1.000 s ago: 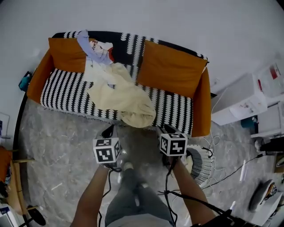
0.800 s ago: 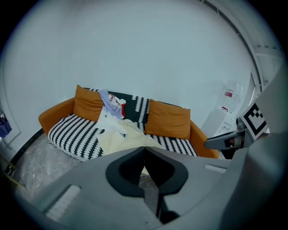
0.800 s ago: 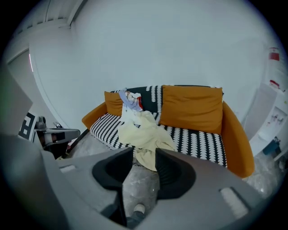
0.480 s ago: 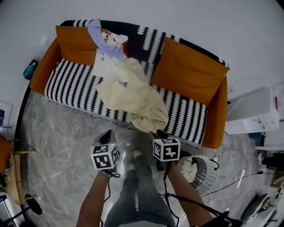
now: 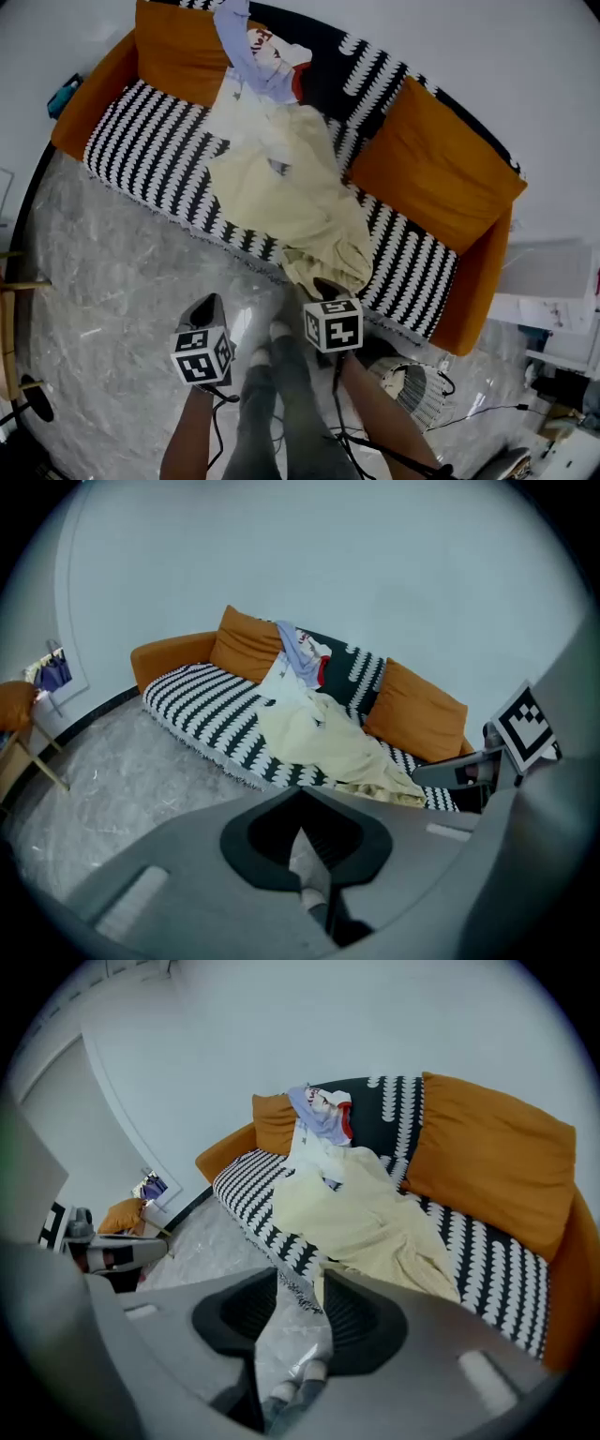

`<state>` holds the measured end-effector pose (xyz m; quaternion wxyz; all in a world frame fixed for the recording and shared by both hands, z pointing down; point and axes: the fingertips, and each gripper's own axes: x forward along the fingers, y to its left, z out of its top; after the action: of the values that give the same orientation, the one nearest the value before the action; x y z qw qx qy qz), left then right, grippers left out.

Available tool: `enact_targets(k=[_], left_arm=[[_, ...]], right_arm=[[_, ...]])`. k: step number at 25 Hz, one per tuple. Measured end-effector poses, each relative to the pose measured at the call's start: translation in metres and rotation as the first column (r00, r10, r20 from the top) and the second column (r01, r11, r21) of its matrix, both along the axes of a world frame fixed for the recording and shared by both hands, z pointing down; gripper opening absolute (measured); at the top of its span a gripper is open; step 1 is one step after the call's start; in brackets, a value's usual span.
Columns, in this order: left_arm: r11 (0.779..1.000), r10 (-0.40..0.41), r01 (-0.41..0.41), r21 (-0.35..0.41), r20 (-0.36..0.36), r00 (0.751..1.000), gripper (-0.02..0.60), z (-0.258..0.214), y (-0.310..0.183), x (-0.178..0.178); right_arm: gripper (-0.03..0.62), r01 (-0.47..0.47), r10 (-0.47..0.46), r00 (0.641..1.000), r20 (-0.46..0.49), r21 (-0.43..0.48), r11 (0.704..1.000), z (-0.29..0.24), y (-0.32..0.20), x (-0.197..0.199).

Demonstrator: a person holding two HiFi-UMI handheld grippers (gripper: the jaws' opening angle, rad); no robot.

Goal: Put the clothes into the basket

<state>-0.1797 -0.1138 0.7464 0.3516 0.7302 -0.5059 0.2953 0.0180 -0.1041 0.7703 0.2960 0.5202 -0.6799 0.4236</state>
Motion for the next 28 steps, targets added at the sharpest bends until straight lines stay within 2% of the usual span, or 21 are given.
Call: enact_targets(k=[3,10,15,21,28], left_arm=[[0.998,-0.042,0.042,-0.045,0.006,0.999,0.006,0.029,0.008,-0.014],[0.988,-0.124,0.125,-0.087,0.012,0.992,0.006,0.083,0.025,-0.042],[0.981,-0.167,0.169,-0.1,0.024,0.986,0.006,0.112,0.028,-0.056],[0.97,-0.217,0.216,-0.115,0.002,0.976,0.006,0.15,0.022,-0.073],[0.969,-0.225,0.225,-0.103,0.009,0.974,0.006,0.17,0.0,-0.067]], right_arm=[[0.16,0.033,-0.033,0.999,-0.016,-0.028,0.999,0.028,-0.012,-0.005],[0.16,0.15,-0.156,0.98,-0.119,-0.063,0.987,0.089,-0.024,-0.014],[0.16,0.165,-0.177,0.975,-0.137,-0.092,0.982,0.125,-0.031,-0.02],[0.16,0.152,-0.18,0.959,-0.217,-0.142,0.978,0.174,-0.038,-0.023],[0.16,0.174,-0.211,0.939,-0.272,-0.153,0.973,0.209,-0.046,-0.016]])
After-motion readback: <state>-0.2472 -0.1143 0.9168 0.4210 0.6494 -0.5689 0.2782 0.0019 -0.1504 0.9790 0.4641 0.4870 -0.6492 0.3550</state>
